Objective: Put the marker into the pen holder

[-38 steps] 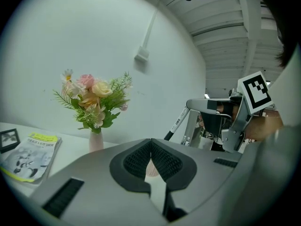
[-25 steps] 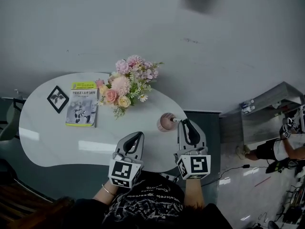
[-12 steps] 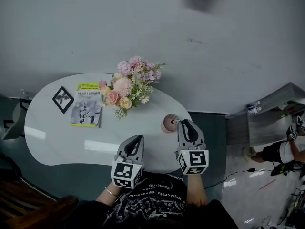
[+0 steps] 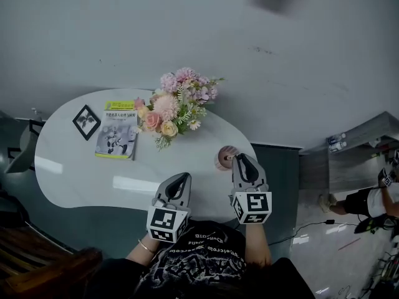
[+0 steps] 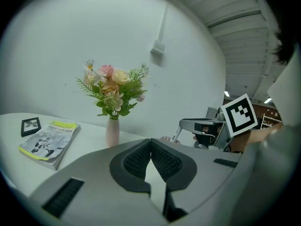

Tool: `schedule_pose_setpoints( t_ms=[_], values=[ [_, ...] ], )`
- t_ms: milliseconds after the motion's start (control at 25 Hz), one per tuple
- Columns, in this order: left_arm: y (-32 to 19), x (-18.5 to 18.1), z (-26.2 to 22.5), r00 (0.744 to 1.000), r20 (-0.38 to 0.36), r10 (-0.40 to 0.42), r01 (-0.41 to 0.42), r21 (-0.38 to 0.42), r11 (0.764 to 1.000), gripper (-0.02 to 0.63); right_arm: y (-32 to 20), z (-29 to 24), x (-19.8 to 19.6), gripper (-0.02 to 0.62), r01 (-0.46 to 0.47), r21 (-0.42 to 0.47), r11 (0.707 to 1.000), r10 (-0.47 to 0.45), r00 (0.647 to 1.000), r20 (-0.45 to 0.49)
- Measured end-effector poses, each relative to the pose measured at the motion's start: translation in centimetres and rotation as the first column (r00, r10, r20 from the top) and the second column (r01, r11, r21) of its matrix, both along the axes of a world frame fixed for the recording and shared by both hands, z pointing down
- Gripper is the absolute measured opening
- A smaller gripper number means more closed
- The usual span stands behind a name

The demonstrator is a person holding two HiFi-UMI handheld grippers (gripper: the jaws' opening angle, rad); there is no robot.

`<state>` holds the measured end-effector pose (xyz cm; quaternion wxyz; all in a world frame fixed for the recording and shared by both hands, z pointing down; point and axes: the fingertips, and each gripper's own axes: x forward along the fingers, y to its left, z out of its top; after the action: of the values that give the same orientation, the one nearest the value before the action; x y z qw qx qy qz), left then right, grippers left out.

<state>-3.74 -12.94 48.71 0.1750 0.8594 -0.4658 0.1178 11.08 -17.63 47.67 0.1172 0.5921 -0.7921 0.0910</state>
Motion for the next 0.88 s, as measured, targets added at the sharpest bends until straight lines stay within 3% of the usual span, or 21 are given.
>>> schedule_pose_setpoints(
  t_ms=[680,880],
  values=[
    [-0.6,-1.7,0.7,0.999,-0.002,-0.042,0.042,-0.022,0.999,0.023,-0.4,2.2,-1.0,0.092,0.01,-0.04,0.999,-0.012,0.999,-0.046],
    [-0.9,-2.3,1.2,0.998,0.03,-0.063,0.064,-0.034,0.997,0.023,-0.4,3.0,-1.0,0.094,-0.003,-0.055,0.998,0.0,0.999,-0.053]
  ],
)
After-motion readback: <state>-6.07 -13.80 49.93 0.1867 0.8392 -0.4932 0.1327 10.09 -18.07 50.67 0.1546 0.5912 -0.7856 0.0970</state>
